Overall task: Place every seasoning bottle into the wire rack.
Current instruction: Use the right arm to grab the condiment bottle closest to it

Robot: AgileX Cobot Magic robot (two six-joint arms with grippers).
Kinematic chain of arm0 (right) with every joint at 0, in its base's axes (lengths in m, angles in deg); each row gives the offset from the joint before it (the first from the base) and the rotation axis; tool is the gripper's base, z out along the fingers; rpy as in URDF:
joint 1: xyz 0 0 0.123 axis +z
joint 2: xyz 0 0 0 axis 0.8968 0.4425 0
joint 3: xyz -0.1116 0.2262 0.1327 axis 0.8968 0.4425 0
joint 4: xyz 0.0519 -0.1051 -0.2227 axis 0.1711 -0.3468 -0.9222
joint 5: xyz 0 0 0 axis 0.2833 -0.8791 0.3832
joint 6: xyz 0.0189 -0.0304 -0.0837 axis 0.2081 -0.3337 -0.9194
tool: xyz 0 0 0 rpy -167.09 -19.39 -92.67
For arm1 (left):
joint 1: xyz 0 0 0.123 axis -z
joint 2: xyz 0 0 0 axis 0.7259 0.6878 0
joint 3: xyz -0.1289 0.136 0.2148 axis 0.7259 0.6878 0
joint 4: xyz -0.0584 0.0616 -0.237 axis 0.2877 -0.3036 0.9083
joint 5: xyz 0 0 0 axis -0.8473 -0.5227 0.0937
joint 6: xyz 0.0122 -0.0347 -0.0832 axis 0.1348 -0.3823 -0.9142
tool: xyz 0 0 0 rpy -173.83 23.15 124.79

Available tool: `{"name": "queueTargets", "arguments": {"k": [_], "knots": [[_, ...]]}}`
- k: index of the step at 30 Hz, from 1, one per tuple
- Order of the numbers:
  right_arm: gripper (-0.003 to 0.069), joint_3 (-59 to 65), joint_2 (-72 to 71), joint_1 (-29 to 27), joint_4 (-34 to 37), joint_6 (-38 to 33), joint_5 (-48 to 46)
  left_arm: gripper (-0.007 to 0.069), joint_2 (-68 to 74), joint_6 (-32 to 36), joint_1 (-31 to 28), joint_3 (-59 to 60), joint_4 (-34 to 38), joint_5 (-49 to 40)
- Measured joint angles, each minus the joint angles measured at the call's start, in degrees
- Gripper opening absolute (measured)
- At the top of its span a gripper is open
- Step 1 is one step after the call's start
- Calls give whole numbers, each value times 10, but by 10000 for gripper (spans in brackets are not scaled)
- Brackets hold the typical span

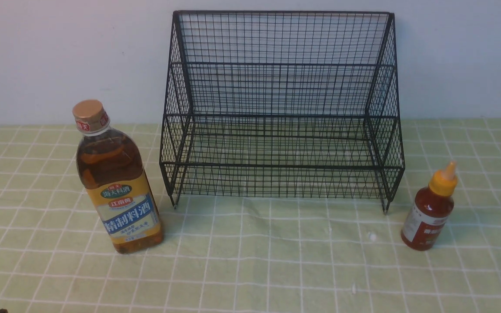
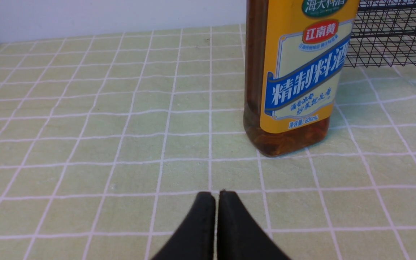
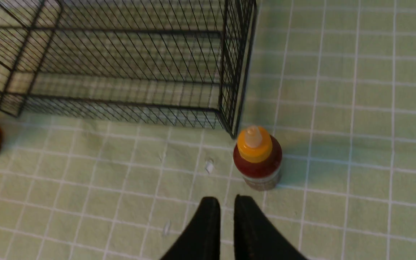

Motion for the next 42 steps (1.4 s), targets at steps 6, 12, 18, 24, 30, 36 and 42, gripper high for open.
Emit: {"name": "queueTargets", "arguments": {"k": [6,12,18,24,30,36,42], "knots": [[307,-42,122,3,-5,-8,-9,-6,0,0,0,0,0,0],[504,-43,193,39,-45,-16,6,-6,0,0,0,0,0,0],[586,-43,251,63,-100,4,27,-6,0,0,0,0,0,0],[567,-43,305,63,-110,8,43,-6,0,0,0,0,0,0],[352,-43,342,63,-101,-3,37,-6,0,0,0,0,0,0],[293,-43,314,63,-101,-6,9,-6,0,0,0,0,0,0],[293,-43,207,63,-102,-6,-3,-6,0,0,0,0,0,0]]}}
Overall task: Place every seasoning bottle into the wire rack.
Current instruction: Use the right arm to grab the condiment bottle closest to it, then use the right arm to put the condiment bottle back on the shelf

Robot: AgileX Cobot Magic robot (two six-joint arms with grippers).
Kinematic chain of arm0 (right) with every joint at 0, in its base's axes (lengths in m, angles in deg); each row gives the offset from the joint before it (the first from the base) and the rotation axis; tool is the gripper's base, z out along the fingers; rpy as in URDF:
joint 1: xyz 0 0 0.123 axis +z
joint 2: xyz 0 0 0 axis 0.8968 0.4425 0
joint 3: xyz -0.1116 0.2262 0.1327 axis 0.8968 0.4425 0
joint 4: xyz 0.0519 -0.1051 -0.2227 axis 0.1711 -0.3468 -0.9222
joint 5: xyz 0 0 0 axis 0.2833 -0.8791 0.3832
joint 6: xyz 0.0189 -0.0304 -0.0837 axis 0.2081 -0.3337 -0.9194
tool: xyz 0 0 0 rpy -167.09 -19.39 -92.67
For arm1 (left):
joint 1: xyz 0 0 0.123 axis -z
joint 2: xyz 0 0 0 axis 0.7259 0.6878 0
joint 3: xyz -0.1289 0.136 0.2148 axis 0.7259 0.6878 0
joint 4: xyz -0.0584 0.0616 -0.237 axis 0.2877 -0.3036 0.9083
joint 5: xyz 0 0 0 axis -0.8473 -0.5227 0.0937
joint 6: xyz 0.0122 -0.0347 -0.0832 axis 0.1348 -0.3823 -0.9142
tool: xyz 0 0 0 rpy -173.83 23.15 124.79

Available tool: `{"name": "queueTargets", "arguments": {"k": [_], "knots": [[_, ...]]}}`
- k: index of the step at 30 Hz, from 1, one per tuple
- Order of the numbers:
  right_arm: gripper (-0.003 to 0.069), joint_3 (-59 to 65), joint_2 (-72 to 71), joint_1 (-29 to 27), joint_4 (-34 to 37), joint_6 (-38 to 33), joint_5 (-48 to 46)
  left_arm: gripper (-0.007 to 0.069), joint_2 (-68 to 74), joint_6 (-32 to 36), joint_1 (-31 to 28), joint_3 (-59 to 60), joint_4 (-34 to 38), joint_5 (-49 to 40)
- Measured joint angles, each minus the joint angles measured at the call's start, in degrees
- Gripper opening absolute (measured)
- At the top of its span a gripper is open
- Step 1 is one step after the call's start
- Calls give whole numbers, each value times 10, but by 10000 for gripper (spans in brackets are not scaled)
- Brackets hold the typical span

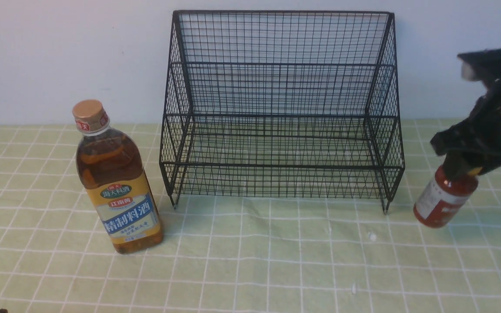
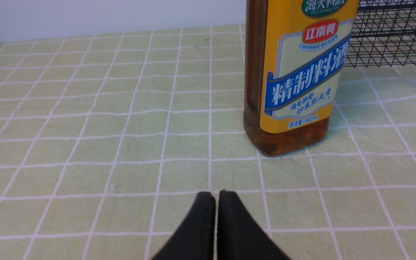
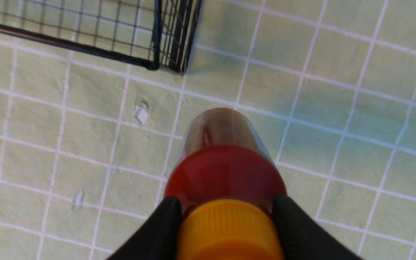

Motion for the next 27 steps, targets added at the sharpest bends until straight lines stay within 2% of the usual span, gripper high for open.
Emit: {"name": "queueTargets", "arguments": {"k": [8,17,23,27], "knots": [[293,-62,-115,0,14,0,-26,-6,0,0,0,0,0,0],[293,-166,-61,9,126,-18,-27,-6,0,0,0,0,0,0],[293,-169,4,60,124,-21,-27,-6,0,0,0,0,0,0],[293,-169,51,85,87,-7,-27,-6,0,0,0,0,0,0]]}}
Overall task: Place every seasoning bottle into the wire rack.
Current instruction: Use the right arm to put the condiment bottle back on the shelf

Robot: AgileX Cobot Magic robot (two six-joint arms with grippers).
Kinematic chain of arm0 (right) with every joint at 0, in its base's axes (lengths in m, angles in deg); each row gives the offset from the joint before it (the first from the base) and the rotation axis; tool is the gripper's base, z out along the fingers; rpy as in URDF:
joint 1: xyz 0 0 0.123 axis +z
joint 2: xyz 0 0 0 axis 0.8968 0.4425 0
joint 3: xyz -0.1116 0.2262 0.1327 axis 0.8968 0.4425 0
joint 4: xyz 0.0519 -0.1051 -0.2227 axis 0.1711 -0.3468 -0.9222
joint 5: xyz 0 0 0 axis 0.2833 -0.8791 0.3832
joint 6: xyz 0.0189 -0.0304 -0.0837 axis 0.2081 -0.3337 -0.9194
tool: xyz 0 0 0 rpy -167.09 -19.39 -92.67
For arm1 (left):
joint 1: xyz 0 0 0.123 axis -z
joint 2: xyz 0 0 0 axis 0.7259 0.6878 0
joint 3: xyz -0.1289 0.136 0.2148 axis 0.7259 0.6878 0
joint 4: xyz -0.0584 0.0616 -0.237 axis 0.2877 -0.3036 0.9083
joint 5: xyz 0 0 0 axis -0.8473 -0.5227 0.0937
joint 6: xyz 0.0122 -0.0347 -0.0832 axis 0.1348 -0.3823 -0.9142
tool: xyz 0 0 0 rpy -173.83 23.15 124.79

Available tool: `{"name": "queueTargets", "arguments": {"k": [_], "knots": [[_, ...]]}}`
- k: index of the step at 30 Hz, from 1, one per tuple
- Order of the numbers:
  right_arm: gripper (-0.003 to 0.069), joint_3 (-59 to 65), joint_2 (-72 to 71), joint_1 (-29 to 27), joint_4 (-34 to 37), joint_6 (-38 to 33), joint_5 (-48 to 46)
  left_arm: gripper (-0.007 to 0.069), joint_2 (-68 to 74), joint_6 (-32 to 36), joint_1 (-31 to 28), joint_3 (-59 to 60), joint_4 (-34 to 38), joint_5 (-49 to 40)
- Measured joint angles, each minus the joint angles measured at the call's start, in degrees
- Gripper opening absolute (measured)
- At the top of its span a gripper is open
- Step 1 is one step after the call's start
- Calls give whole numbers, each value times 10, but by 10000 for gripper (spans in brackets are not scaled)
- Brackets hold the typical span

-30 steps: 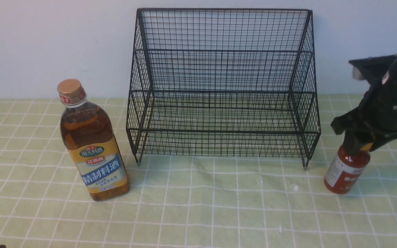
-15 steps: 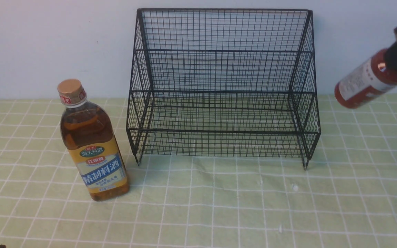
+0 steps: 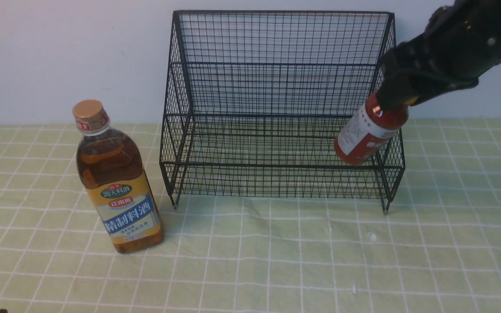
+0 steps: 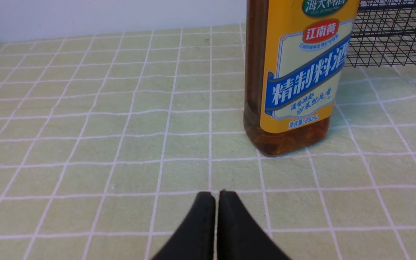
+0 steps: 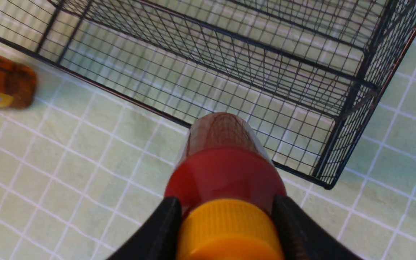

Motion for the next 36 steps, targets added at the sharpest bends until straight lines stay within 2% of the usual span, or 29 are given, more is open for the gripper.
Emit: {"name": "queueTargets", "arguments": {"k": [4,11,32,36], "knots": [[293,0,29,1,-39,29,19,-6,0,0,0,0,0,0],[293,0,32,1,-59,35,76,-6,0,0,0,0,0,0],[293,-1,133,1,-57,33,96,-6,0,0,0,0,0,0],[327,-1,143,1,-58,21,106,-6,0,0,0,0,0,0]]}}
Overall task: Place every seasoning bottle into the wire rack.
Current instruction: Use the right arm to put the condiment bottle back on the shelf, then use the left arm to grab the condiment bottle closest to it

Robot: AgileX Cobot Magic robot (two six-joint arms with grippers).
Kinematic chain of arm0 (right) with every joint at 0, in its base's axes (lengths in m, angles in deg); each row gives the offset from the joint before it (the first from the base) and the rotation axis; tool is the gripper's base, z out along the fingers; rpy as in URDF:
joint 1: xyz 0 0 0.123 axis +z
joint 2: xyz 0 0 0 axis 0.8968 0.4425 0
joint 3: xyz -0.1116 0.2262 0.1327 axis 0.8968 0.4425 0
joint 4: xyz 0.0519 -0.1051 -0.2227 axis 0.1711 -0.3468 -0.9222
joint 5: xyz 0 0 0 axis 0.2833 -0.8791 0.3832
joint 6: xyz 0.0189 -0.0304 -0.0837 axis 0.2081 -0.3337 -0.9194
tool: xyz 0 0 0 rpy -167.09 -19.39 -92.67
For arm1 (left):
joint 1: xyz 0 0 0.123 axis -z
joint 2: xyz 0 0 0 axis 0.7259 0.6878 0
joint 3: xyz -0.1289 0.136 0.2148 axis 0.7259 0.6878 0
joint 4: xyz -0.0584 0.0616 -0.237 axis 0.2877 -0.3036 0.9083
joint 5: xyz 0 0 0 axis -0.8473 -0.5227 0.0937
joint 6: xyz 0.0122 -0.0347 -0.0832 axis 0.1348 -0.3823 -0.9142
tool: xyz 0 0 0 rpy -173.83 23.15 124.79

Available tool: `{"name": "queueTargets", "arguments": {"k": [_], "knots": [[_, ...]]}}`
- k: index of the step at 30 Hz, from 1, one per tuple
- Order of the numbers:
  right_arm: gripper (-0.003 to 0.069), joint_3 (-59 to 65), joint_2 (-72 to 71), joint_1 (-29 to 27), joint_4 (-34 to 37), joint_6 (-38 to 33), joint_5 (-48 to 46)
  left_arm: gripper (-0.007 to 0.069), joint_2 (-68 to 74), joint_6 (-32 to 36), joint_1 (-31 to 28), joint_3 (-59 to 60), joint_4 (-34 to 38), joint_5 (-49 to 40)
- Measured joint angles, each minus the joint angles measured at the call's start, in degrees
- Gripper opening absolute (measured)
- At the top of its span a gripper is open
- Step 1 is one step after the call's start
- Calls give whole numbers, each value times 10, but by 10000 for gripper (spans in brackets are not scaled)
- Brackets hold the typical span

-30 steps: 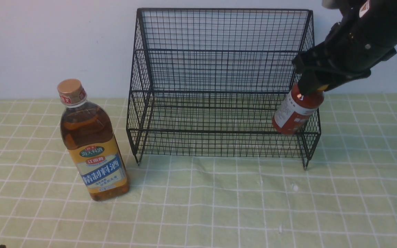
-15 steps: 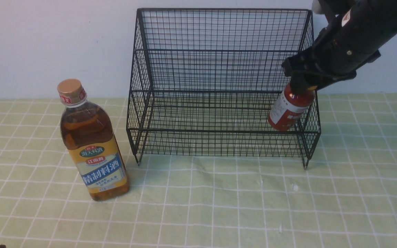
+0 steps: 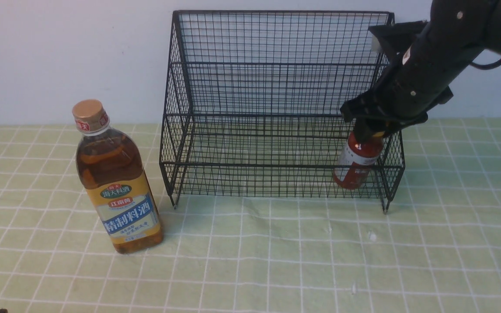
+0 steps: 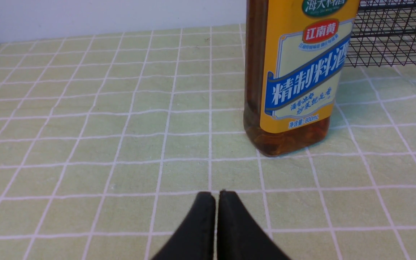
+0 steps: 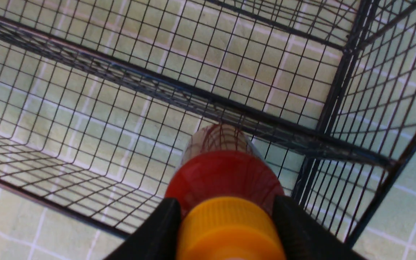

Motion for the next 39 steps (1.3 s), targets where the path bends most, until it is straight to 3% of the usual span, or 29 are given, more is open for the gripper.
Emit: {"name": "queueTargets", "arguments": {"k": [6,12,16,18,19,20,23,27,31,39], "knots": [[451,-8,-3,0,-1,0,4,-6,0,0,0,0,0,0],[482,-76,-23,0,-2,0,-68,-6,0,0,0,0,0,0],[388,-110,-62,0,7,-1,-79,-6,0,0,0,0,0,0],[248,-112,-113,0,37,-4,-87,-6,0,0,0,0,0,0],[221,-112,-122,0,39,-4,-88,-6,0,0,0,0,0,0],[124,-109,-155,0,50,-8,-89,-6,0,0,0,0,0,0],[17,-80,-234,0,58,-8,-89,-6,0,0,0,0,0,0],[-11,-7,-341,0,46,-8,-88,-6,0,0,0,0,0,0],[-12,121,-468,0,43,-8,-17,-6,0,0,0,0,0,0],[-15,405,-700,0,58,-8,228,-6,0,0,0,0,0,0]]}}
